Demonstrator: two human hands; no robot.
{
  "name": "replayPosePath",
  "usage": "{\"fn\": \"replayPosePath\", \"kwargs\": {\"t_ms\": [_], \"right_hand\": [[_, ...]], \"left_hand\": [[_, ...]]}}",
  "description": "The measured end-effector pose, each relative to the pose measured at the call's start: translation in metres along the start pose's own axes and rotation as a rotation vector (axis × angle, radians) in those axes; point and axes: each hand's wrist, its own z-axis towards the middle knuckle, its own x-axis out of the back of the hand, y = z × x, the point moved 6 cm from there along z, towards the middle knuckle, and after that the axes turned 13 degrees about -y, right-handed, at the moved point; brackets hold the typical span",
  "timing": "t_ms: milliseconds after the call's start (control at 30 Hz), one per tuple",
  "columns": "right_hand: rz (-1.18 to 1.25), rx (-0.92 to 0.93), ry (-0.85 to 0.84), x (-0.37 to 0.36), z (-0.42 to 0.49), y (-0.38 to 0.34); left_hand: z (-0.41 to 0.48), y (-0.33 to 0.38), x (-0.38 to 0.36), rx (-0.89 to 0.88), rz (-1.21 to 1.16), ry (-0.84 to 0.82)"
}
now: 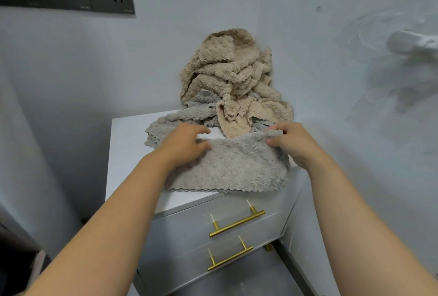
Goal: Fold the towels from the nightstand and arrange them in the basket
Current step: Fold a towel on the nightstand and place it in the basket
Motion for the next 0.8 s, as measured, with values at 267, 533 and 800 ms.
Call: {"fn": "replayPosePath", "kwargs": {"t_ms": [267, 533, 800], "right_hand": [[-0.126, 0.126, 0.182, 0.012, -0.016, -0.018], [-0.148, 0.318, 0.118, 0.004, -0.021, -0.046], [-0.186, 0.303, 0.076, -0.018, -0.014, -0.047]], "left_hand": [[0.0, 0.024, -0.017, -0.017, 0.078, -0.118], [-0.013, 0.038, -0.012, 0.002, -0.168, -0.399], [-0.003, 0.052, -0.018, -0.049, -0.512, -0.136]]}}
